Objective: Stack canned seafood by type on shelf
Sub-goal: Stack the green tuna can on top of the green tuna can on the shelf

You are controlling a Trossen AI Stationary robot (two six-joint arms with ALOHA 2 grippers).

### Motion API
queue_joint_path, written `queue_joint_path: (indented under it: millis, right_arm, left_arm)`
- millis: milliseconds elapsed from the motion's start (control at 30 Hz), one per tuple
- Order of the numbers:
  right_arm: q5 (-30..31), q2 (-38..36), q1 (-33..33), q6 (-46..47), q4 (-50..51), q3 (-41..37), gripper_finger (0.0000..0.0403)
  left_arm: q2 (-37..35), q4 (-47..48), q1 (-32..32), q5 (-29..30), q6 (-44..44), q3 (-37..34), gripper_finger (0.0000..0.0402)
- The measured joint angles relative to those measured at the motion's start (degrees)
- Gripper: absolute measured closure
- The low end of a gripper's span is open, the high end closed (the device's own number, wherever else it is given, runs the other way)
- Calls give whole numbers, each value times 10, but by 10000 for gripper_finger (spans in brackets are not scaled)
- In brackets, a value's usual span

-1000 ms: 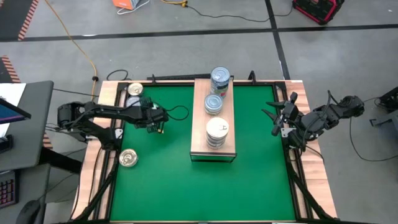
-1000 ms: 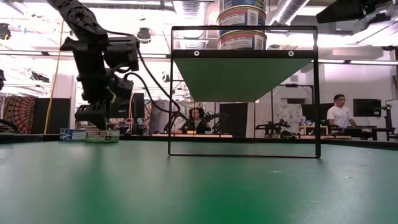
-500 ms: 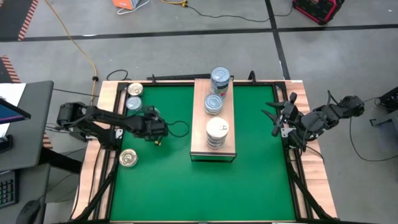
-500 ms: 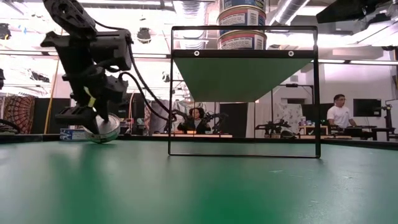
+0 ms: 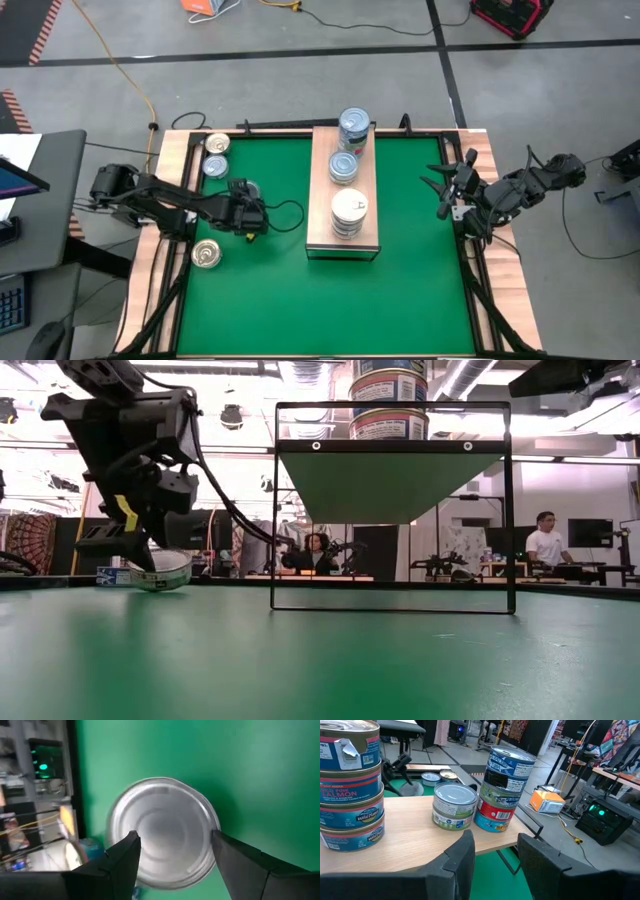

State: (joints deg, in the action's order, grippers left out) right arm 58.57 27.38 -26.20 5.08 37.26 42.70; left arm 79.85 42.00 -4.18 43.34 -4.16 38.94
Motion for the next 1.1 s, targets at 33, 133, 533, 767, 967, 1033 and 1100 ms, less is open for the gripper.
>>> queue_joint_path:
  millis: [33, 133, 533, 767, 967, 1033, 1100]
  right_arm:
    - [0, 0, 0, 0, 0, 0, 223]
    - [0, 0, 0, 0, 0, 0, 223]
    - [0, 0, 0, 3, 0, 0, 223]
    - [0, 0, 0, 3, 1, 0, 223]
    - [-1, 0, 0, 0, 1, 0, 223]
    - [-1, 0, 0, 0, 0, 0, 223]
    - [-1, 0, 0, 0, 0, 0, 223]
  left_arm:
    - [1, -1, -3, -11, -1, 0, 163]
    - [15, -1, -9, -38, -12, 8, 172]
    - [156, 43, -49, -64, 0, 117, 213]
    - [219, 112, -78, -76, -43, 174, 214]
    - [233, 204, -83, -99, -64, 257, 214]
    - [233, 246, -74, -103, -72, 287, 214]
    - [226, 287, -57, -121, -94, 302, 214]
